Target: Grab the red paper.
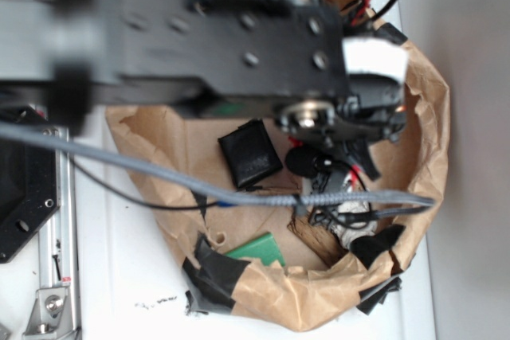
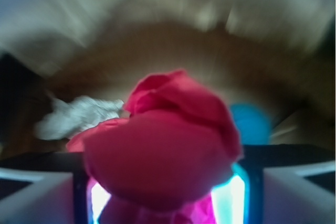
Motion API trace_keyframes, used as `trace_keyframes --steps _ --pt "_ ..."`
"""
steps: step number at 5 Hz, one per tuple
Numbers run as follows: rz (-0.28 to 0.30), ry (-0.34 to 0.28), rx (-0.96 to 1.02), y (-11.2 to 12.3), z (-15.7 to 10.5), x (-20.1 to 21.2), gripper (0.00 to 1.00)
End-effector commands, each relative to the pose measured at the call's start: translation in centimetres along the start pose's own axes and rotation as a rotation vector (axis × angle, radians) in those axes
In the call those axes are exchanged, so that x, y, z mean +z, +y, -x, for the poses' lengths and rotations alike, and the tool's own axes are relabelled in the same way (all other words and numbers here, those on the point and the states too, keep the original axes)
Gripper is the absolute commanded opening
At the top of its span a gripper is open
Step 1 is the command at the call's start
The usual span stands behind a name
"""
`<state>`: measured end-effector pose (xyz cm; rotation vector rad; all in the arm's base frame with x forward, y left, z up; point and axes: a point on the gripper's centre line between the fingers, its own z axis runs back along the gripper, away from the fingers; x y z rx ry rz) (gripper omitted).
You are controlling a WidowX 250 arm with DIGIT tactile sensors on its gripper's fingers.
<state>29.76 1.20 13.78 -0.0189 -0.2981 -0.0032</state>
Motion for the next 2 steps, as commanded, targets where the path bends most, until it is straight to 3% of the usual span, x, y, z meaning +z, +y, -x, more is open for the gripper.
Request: trace_keyframes --steps 1,2 --pt "-0.068 -0.004 -0.007 -0.93 -1.65 6.91 0.00" --pt "-0.079 0.049 -0.004 -0.67 -1.37 6.28 0.00"
